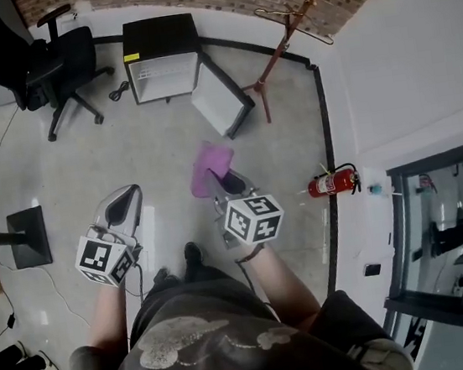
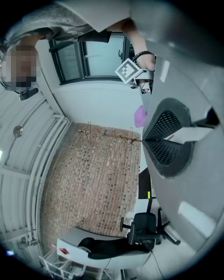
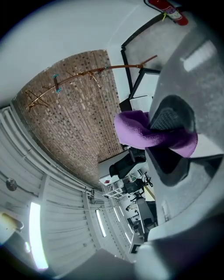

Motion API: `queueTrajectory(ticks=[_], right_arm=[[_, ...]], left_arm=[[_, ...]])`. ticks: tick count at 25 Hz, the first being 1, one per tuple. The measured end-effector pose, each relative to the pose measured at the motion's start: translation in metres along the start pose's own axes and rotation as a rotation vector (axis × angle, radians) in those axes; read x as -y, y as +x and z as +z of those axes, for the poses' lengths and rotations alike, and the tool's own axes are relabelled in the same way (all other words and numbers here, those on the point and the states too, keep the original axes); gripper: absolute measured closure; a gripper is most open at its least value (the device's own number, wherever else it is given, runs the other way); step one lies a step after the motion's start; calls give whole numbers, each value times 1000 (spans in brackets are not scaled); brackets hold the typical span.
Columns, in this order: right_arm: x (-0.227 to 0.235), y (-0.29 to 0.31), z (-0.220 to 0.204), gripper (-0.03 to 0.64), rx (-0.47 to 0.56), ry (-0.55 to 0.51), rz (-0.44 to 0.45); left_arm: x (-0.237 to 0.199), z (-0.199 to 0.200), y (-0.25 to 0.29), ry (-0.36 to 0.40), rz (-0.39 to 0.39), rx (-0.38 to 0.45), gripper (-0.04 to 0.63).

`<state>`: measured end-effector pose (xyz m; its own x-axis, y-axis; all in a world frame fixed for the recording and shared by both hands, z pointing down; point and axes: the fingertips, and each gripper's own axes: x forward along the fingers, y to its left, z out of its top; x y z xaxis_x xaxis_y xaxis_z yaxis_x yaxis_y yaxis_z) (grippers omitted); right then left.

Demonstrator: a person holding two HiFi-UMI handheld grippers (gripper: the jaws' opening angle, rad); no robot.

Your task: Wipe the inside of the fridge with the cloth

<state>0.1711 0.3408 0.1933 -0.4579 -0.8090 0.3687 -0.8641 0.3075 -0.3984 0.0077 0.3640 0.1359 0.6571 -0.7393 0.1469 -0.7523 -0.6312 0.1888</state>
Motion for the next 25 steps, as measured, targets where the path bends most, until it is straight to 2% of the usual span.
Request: queueTrajectory(ticks=[14, 25], right_arm=[[-77, -40, -36, 545, -12, -54, 29], [-95, -88, -55, 546, 10, -72, -16]], left_arm=[[23, 3, -88, -12, -17, 39, 578], [58, -15, -130, -21, -77, 33, 578]])
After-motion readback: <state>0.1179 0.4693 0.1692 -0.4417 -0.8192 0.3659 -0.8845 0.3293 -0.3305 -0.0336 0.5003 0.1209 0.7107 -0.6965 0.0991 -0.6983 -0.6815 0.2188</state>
